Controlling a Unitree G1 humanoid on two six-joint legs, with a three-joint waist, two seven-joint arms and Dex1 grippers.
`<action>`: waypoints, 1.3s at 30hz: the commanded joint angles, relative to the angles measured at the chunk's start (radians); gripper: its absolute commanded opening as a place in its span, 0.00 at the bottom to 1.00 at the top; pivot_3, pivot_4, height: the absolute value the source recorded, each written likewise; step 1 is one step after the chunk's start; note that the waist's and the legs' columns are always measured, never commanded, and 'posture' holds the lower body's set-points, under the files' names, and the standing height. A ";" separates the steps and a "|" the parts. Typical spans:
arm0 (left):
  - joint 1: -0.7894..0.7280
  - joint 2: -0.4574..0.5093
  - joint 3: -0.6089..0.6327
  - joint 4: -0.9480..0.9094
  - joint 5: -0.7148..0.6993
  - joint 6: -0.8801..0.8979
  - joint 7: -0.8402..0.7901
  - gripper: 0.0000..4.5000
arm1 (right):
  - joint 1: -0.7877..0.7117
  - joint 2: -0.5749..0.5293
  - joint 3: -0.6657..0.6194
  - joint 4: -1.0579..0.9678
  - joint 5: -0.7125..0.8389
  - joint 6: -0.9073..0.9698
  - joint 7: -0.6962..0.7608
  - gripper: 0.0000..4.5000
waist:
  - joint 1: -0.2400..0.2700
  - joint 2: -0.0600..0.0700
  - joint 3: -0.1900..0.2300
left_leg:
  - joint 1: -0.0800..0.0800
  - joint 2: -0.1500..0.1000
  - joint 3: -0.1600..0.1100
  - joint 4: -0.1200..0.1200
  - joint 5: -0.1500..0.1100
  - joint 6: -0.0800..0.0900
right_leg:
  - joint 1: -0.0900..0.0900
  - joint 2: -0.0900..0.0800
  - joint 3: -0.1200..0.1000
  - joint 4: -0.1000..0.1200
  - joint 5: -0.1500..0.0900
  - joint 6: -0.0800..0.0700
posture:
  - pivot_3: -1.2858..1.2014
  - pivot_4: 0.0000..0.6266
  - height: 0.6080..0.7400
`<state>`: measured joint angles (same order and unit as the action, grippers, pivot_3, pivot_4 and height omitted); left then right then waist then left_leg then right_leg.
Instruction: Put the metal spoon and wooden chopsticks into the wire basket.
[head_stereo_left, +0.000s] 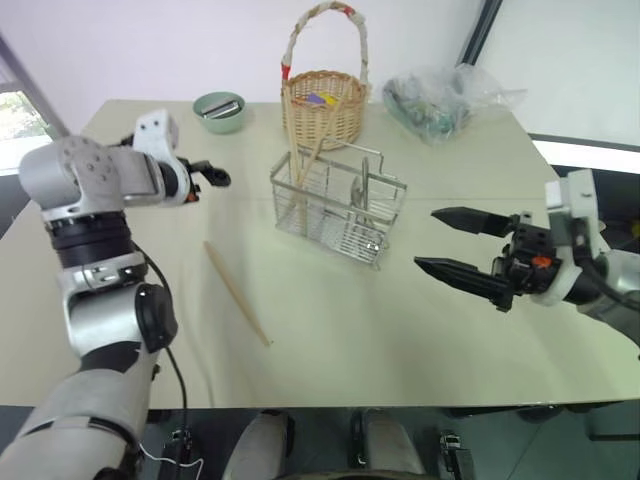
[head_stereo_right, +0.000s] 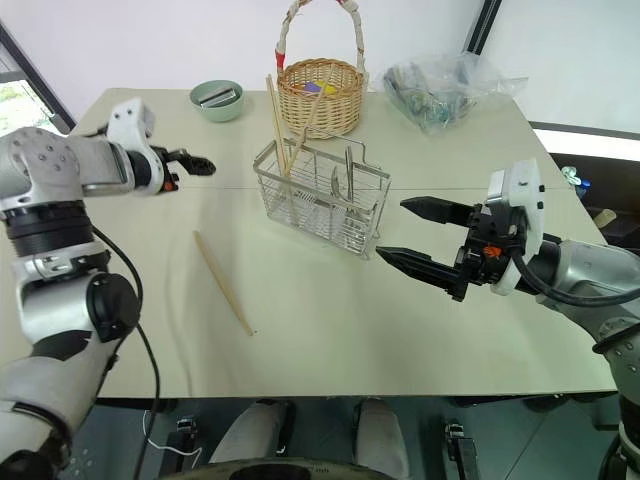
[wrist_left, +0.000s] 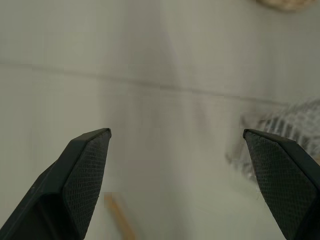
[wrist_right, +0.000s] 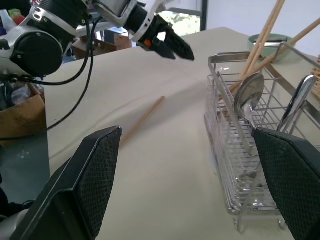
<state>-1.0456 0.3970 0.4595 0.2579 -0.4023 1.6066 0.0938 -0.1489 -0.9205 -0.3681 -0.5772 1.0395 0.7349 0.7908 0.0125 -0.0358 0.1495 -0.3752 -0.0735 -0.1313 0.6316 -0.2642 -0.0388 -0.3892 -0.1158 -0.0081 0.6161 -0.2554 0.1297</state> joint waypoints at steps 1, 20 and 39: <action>0.024 -0.036 0.077 -0.049 0.016 0.008 0.126 0.99 | -0.023 0.009 -0.004 0.000 -0.004 -0.022 0.010 0.96 | 0.000 0.000 0.000 | 0.000 0.000 0.000 0.000 0.000 0.000 | 0.000 0.000 0.000 0.000 0.000 0.000 | 0.52 0.24 0.53; 0.040 -0.258 0.202 0.074 0.099 0.008 0.368 0.99 | 0.054 0.035 -0.040 -0.092 0.066 -0.003 -0.078 0.96 | 0.031 0.000 -0.001 | 0.000 -0.001 0.002 0.001 0.000 -0.003 | 0.001 -0.003 0.000 -0.001 0.000 0.000 | 0.52 0.24 0.53; -0.020 -0.291 0.284 0.098 0.222 0.008 0.356 0.01 | 0.068 0.044 -0.040 -0.102 0.084 -0.022 -0.119 0.96 | 0.030 0.002 -0.002 | 0.000 -0.002 0.002 0.001 -0.001 -0.003 | 0.002 -0.003 0.000 -0.001 0.000 0.000 | 0.52 0.24 0.53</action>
<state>-1.0541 0.1152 0.7279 0.3523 -0.1930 1.6044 0.4605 -0.0799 -0.8802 -0.3826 -0.6455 1.1136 0.7341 0.6705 0.0420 -0.0342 0.1476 -0.3753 -0.0750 -0.1294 0.6326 -0.2648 -0.0418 -0.3879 -0.1185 -0.0085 0.6152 -0.2553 0.1301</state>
